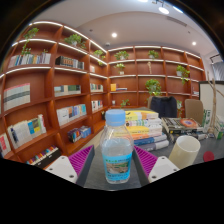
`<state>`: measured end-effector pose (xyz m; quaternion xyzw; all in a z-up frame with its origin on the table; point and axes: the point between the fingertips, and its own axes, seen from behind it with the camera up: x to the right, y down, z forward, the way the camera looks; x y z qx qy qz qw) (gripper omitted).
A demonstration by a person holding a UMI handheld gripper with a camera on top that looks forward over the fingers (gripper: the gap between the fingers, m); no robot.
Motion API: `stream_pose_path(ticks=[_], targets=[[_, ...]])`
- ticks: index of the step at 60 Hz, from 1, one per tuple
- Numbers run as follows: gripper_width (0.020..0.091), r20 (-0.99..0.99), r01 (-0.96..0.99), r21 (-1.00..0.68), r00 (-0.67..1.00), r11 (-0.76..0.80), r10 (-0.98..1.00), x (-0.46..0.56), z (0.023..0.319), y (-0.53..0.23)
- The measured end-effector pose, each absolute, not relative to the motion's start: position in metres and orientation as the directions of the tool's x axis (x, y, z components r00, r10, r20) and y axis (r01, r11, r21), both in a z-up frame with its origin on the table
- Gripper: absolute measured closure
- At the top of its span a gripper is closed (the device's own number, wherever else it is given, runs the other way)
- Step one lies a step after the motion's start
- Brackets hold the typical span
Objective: Pour water
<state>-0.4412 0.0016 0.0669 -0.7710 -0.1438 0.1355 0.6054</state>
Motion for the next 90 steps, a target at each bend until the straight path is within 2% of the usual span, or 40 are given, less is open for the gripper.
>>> stream_pose_path(ticks=[5,7,16,17,34,38,43,52,64,71,81,86,90], targets=[[0.0509,-0.032,0.055,-0.973,0.930,-0.224,0.366,-0.441,0.063,0.019],[0.0642,-0.022,0.058,-0.974,0.939,-0.219,0.343,-0.436,0.063,0.024],[0.0738,-0.035,0.042,-0.976,0.939,-0.214,0.343,-0.436,0.064,0.024],[0.0774,-0.036,0.040,-0.976,0.939,-0.212,0.342,-0.436,0.064,0.024],[0.0776,-0.077,-0.008,-0.968,0.961,-0.252,0.266,-0.422,0.068,0.024],[0.0775,-0.177,-0.115,-0.957,0.959,-0.266,0.222,-0.415,0.076,0.024],[0.0775,-0.402,-0.349,-0.900,0.897,-0.261,0.185,-0.411,0.094,0.024],[0.0776,-0.733,-0.698,-0.679,0.664,-0.228,0.149,-0.396,0.126,0.033],[0.0777,-0.961,-0.946,-0.271,0.253,-0.180,0.113,-0.370,0.152,0.058],[0.0779,-0.993,-0.990,-0.007,-0.009,-0.142,0.115,-0.352,0.161,0.067],[0.0777,-0.939,-0.943,0.313,-0.325,-0.112,0.113,-0.338,0.168,0.064],[0.0778,-0.891,-0.896,0.428,-0.440,-0.116,0.110,-0.331,0.165,0.074],[0.0778,-0.878,-0.882,0.457,-0.468,-0.111,0.101,-0.328,0.164,0.076]])
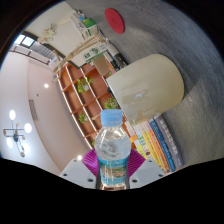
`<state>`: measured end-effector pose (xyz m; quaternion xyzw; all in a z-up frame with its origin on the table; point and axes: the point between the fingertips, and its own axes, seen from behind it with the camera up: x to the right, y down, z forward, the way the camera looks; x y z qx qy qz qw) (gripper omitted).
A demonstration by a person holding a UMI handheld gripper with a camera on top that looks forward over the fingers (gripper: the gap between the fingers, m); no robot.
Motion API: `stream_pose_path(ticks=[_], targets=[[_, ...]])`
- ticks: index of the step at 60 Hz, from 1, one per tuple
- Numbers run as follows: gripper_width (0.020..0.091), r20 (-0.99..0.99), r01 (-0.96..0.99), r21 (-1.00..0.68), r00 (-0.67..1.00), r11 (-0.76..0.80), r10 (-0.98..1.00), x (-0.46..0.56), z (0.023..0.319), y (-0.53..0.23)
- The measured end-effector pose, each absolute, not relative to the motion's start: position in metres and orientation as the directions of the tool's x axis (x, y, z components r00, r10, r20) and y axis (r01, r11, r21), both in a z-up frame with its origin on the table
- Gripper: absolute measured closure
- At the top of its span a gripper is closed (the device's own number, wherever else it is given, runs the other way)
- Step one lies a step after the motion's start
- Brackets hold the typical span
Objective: Pour water
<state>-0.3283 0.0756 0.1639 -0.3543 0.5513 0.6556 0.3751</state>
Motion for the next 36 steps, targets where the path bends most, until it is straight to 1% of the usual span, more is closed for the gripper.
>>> stream_pose_path(ticks=[10,15,18,23,26,27,32,33,34,36], targets=[[0.0776,-0.904,-0.905,0.406,-0.418,-0.128,0.087,-0.331,0.167,0.078],[0.0774,-0.938,-0.936,0.318,-0.334,-0.151,0.097,-0.330,0.178,0.078],[0.0775,-0.958,-0.957,0.242,-0.261,-0.158,0.120,-0.331,0.194,0.068],[0.0775,-0.988,-0.988,-0.006,-0.018,-0.154,0.154,-0.323,0.221,0.064],[0.0776,-0.971,-0.971,-0.199,0.177,-0.131,0.162,-0.307,0.225,0.069],[0.0775,-0.958,-0.956,-0.266,0.248,-0.120,0.146,-0.306,0.232,0.063],[0.0777,-0.810,-0.808,-0.585,0.580,-0.065,0.084,-0.274,0.236,0.064],[0.0776,-0.770,-0.770,-0.637,0.633,-0.046,0.079,-0.259,0.228,0.073],[0.0756,-0.737,-0.736,-0.676,0.673,-0.037,0.058,-0.257,0.241,0.063],[0.0757,-0.677,-0.677,-0.736,0.735,-0.006,0.025,-0.240,0.248,0.060]])
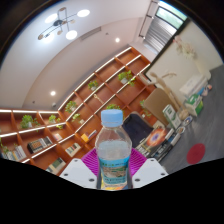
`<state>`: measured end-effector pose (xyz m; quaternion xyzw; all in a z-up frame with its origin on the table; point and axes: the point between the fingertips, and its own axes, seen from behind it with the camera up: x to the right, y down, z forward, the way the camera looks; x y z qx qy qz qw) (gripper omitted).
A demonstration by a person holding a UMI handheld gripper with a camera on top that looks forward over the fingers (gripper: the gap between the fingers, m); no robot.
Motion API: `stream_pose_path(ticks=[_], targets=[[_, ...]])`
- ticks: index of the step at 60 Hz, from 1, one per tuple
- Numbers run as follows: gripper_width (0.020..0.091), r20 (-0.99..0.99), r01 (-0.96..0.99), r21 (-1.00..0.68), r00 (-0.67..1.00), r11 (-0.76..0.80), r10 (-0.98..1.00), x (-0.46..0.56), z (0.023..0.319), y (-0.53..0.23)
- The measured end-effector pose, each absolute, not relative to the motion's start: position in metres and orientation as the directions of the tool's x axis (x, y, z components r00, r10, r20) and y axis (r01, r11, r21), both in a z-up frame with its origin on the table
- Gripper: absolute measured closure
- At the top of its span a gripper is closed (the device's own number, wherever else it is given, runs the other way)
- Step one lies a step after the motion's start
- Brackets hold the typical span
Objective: Pour water
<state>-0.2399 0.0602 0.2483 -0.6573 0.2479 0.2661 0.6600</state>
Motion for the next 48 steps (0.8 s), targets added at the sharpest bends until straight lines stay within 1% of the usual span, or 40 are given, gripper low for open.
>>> stream_pose_path(ticks=[3,4,8,14,15,20,22,26,28,34,45,46,48], targets=[[0.0757,-0.590,-0.589,-0.807,0.807,0.035,-0.015,-0.217,0.257,0.056],[0.0757,-0.556,-0.555,-0.831,0.831,0.047,-0.025,-0.205,0.250,0.063],[0.0758,-0.417,-0.414,-0.909,0.901,0.046,-0.118,-0.173,0.248,0.061],[0.0758,-0.173,-0.187,-0.982,0.948,-0.028,-0.267,-0.119,0.221,0.065],[0.0758,-0.134,-0.153,-0.987,0.949,-0.043,-0.286,-0.110,0.212,0.067],[0.0758,0.015,-0.032,-0.990,0.944,-0.137,-0.331,-0.085,0.189,0.066],[0.0758,0.051,-0.003,-0.988,0.940,-0.157,-0.337,-0.073,0.175,0.069],[0.0758,0.071,0.007,-0.982,0.939,-0.190,-0.336,-0.067,0.159,0.068],[0.0758,0.075,0.007,-0.979,0.942,-0.203,-0.328,-0.059,0.144,0.072],[0.0757,0.071,-0.008,-0.971,0.945,-0.240,-0.318,-0.049,0.115,0.071],[0.0758,0.010,-0.062,-0.963,0.964,-0.264,-0.265,-0.049,0.070,0.074],[0.0743,0.007,-0.067,-0.959,0.965,-0.274,-0.260,-0.049,0.064,0.072],[0.0755,-0.014,-0.074,-0.971,0.966,-0.228,-0.257,-0.049,0.071,0.073]])
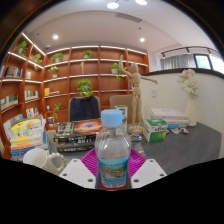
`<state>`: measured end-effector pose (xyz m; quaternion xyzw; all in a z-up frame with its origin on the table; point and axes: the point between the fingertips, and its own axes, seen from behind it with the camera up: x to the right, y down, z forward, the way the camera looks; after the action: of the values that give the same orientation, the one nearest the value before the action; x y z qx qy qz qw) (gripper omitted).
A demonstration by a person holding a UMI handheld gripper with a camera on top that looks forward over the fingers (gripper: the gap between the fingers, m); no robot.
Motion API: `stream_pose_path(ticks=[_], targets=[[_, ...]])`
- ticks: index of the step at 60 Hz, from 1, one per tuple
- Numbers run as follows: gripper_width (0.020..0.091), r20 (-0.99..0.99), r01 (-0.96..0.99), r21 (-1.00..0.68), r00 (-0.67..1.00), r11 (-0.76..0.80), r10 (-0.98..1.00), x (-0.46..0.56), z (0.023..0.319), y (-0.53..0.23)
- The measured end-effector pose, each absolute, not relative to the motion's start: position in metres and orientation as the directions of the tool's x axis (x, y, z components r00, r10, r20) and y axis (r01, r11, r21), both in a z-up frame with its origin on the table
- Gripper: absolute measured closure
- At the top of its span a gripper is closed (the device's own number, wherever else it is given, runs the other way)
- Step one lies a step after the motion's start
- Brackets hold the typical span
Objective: Pour water
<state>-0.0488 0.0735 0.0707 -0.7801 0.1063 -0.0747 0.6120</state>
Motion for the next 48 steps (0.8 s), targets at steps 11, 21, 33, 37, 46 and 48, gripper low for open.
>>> stream_pose_path(ticks=[11,21,33,37,46,48], targets=[[0.0730,-0.008,-0.063,-0.972,0.972,-0.228,-0.233,-0.051,0.069,0.071],[0.0598,-0.042,-0.096,-0.964,0.976,-0.249,-0.214,-0.054,0.065,0.068],[0.0303,-0.027,-0.070,-0.958,0.988,-0.279,-0.153,-0.067,0.061,0.041],[0.0305,-0.020,-0.058,-0.956,0.991,-0.289,-0.134,-0.072,0.061,0.025],[0.0299,0.015,-0.022,-0.954,0.993,-0.298,-0.120,-0.077,0.074,-0.023],[0.0298,0.018,-0.017,-0.957,0.993,-0.289,-0.118,-0.078,0.082,-0.033]])
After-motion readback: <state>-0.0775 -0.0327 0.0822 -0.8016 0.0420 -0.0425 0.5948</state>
